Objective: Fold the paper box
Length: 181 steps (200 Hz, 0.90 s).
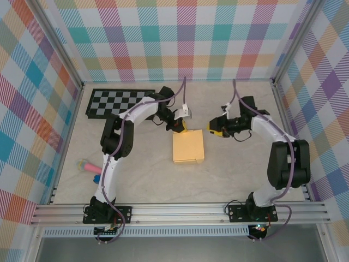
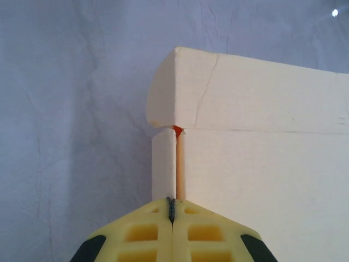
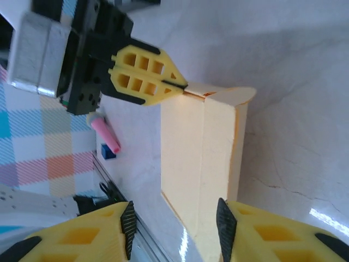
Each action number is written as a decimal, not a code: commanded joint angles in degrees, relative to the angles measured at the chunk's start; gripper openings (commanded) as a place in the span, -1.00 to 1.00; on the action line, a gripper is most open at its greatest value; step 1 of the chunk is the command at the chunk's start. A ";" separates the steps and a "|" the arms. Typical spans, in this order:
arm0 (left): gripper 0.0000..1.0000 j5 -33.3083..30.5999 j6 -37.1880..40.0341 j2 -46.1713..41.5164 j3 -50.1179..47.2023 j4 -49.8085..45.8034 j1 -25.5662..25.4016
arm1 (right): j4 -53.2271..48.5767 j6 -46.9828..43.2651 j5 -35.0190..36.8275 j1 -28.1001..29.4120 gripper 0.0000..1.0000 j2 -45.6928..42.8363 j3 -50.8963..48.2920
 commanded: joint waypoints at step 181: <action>-1.00 16.77 -21.31 -5.80 -4.87 25.16 2.42 | 3.92 6.88 -9.70 6.68 0.53 6.04 2.46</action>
